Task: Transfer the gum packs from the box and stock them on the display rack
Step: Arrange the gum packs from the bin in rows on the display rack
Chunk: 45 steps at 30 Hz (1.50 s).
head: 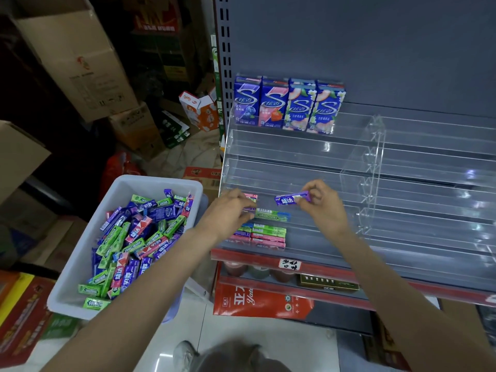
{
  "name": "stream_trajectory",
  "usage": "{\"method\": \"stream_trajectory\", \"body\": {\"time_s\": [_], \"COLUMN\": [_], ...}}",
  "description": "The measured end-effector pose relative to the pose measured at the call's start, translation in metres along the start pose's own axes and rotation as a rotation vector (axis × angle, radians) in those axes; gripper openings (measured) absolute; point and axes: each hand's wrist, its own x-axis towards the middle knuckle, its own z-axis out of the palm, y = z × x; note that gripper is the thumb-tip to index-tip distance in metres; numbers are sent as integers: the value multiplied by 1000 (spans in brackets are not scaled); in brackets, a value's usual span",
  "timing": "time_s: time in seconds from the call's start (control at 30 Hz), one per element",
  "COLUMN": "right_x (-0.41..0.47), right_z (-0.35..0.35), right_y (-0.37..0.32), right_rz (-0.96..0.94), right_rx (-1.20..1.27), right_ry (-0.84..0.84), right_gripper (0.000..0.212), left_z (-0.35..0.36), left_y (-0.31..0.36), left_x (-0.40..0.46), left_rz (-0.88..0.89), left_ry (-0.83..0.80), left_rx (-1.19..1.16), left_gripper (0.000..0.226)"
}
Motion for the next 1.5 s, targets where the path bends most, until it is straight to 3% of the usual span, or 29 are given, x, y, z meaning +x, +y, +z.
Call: {"method": "stream_trajectory", "body": {"time_s": [0.13,0.27,0.6,1.07,1.23,1.5], "right_x": [-2,3,15,9,8,6], "right_z": [9,11,14,21,23,30], "right_y": [9,13,11,3,5,2], "right_rz": [-27,-47,-167,-169,-155,-155], "right_rx": [-79,-314,-744,-643,-741,-822], "right_ry": [12,-72,-210,-355,-411,-371], "right_gripper": [28,8,19,22,41,41], "left_z": [1,0,0,3,8,10], "left_y": [-3,-4,-7,-7,-6,-6], "left_x": [-3,-4,-6,-3,-5,-6], "left_rz": [45,53,60,39,18,-44], "left_ry": [-45,-46,-93,-50,-8,85], "left_rx": [175,184,151,135,174,241], "left_gripper": [40,41,44,46,47,46]}}
